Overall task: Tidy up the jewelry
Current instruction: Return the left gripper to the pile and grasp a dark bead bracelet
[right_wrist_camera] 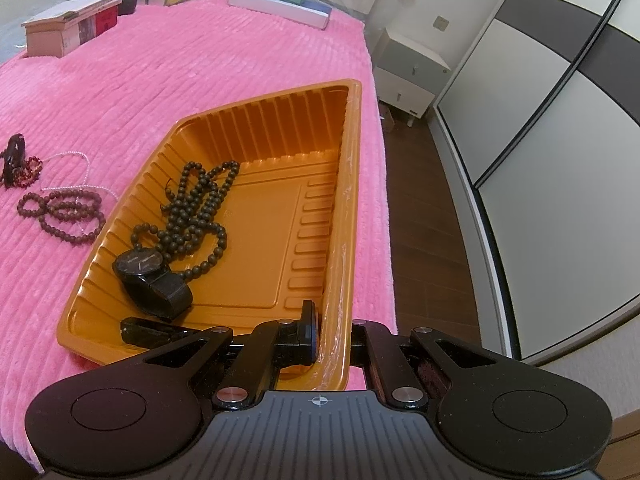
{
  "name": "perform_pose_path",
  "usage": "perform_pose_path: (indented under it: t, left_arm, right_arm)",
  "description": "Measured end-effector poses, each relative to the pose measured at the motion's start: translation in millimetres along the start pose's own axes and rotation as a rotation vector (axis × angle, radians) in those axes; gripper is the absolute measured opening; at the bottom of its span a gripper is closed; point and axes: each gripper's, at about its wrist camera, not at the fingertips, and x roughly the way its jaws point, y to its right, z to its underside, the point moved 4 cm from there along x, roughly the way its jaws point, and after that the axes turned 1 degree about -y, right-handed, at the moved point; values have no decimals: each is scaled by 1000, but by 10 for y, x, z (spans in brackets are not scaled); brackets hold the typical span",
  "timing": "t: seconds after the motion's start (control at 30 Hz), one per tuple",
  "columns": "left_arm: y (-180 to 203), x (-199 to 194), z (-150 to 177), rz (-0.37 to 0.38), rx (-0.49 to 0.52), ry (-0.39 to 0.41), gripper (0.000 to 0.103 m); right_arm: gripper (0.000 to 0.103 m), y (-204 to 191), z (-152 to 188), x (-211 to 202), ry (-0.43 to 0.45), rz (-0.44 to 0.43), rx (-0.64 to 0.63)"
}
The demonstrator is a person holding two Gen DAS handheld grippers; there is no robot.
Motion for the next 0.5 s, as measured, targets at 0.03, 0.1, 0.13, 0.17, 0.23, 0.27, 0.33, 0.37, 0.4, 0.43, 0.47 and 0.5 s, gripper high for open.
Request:
perform_pose_path:
  t: [0.03,0.1,0.13,0.17,0.23,0.27,0.33,0.37,0.4,0.43,0.47,0.5]
  left_arm:
    - [-3,1,67,1,-15,-5,70]
    - [69,10,195,-6,-16,-5,75]
    - [103,15,247,-10,-9,-4,76]
    - [134,23,307,-15,3,-8,76]
    - [197,74,385,-31,32,-17,76]
    - [224,96,421,-28,49,-18,76]
    - [284,165,481,-15,105,-29,71]
    - [318,188,508,-6,145,-35,67]
    - [344,213,541,8,182,-38,66]
    - [367,260,569,19,212,-43,62]
    - [397,293,598,29,252,-55,58]
    - [417,325,623,40,287,-63,55]
  right_arm:
    - [5,0,1,-2,0,0,0]
    - [5,-2,4,-5,-2,0,1]
    - [5,-2,5,-4,-3,0,1]
    - [5,-2,5,-1,-4,0,0]
    - [5,0,4,3,-5,-1,0]
    - [5,-2,1,3,-5,-1,0]
    - [5,-3,-1,4,-5,0,-1]
    - [5,-2,1,3,-5,0,0]
    - [5,-1,0,4,-5,1,-1]
    - [5,2,-1,5,-6,2,-2]
    - [5,-4,-5,7,-6,3,-2]
    - [5,-4,-7,8,-7,3,-2]
